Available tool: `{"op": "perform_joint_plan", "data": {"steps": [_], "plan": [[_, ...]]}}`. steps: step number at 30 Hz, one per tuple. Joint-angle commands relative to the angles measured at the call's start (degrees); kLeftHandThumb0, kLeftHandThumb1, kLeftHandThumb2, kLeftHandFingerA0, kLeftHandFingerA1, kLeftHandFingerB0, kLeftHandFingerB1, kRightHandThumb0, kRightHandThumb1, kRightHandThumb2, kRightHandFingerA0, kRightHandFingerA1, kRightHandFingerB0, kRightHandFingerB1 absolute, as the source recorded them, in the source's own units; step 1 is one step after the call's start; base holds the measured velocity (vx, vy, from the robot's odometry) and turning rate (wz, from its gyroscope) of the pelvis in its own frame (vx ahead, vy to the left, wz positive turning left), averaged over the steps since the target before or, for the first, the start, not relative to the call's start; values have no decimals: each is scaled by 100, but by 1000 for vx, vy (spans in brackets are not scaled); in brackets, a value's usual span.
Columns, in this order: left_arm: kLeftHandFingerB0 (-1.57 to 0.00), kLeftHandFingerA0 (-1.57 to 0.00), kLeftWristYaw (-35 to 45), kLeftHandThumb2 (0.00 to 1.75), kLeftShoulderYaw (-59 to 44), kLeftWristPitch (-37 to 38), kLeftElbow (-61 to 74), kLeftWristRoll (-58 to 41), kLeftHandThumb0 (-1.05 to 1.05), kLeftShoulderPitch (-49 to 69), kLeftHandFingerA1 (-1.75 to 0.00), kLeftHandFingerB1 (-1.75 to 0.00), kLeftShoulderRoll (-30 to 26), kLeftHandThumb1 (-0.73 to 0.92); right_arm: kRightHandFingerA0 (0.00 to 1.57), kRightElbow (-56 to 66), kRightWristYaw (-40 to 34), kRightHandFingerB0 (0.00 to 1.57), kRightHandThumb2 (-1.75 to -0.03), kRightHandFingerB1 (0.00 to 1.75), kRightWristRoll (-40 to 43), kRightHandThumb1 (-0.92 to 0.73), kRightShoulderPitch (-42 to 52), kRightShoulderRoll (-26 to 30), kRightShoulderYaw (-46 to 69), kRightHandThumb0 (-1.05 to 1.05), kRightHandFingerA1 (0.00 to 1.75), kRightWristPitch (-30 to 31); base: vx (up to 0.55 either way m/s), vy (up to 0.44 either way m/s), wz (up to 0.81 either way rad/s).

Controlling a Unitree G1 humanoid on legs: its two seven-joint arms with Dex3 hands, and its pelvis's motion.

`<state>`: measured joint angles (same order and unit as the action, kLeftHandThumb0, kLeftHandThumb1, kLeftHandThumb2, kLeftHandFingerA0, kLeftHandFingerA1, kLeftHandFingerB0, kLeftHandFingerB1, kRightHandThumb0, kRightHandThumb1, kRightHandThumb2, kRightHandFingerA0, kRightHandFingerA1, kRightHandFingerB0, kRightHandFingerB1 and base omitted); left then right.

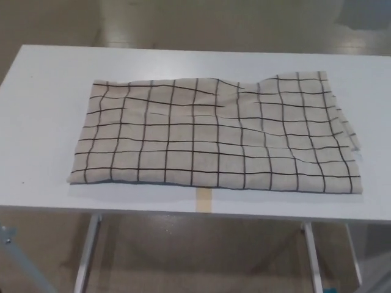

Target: Use the left hand to fold a white towel with checkered patterns in half.

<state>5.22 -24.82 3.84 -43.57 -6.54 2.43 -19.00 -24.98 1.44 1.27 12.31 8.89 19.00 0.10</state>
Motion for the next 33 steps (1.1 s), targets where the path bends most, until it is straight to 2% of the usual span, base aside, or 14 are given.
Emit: {"op": "perform_joint_plan", "data": {"steps": [1,3,4,6,7,17,18,19,20,24,25,30,31,33], "plan": [[-18,-48,373,83,-494,327,-22,-726,3,-51,-60,-48,-40,36,49,650,-87,48,-60,47,845,-57,-153,-182,552,-13,55,-164,20,3,11],[-18,-45,397,83,-510,316,18,-700,4,-27,-59,-48,-31,37,49,676,-44,48,-60,47,830,-57,-138,-202,596,-12,55,-146,18,1,8],[-28,-56,420,55,-509,315,49,-685,6,-12,-41,-33,-28,54,49,723,-31,48,-60,47,821,-57,-116,-220,614,-12,56,-124,0,0,0],[-27,-54,464,56,-500,330,100,-671,6,17,-41,-33,-21,54,49,788,-18,48,-60,48,823,-57,-85,-244,637,-12,56,-88,0,0,0],[-16,-42,496,81,-490,355,105,-663,4,32,-58,-47,-27,36,49,794,-16,48,-60,48,835,-57,-78,-254,645,-12,56,-87,0,0,0],[-7,-25,816,80,-262,814,441,-532,-4,388,-52,-44,-51,36,49,933,-49,50,-60,49,875,-57,19,-279,660,-12,56,-17,0,0,0],[-9,-30,812,56,-210,860,599,-497,-9,456,-34,-28,-36,52,49,969,-68,50,-60,49,851,-57,35,-285,639,-12,56,-5,0,0,0],[-9,-30,805,56,-175,887,702,-477,-9,499,-34,-28,-28,52,49,990,-78,50,-60,49,835,-57,45,-287,625,-12,56,3,0,0,0],[-2,-5,766,64,-25,1155,1297,-326,-14,730,-33,-15,22,44,49,1095,-74,50,-60,49,794,-57,106,-338,546,-12,55,9,0,0,0],[-2,-5,703,64,97,1402,1806,-210,-14,930,-33,-15,61,44,49,1221,-71,50,-60,49,778,-57,179,-413,472,-12,55,24,0,0,0],[0,0,568,66,183,2085,2437,71,-30,1073,-22,-18,37,39,49,1580,55,51,-61,47,792,-56,441,-560,271,-11,54,68,0,0,0],[0,0,354,53,152,3009,3882,780,-23,1113,-21,-23,-261,41,49,2141,408,53,-58,45,770,-56,948,-659,-185,-17,52,56,0,0,0],[0,0,328,63,100,3186,4083,893,-20,1024,-26,-22,-327,24,49,2140,466,52,-58,44,787,-56,986,-663,-225,-18,52,21,0,0,0],[0,0,283,63,31,3408,4368,1060,-20,919,-26,-22,-407,24,49,2153,526,52,-58,44,816,-56,1053,-656,-295,-18,52,-13,0,0,0]]}}
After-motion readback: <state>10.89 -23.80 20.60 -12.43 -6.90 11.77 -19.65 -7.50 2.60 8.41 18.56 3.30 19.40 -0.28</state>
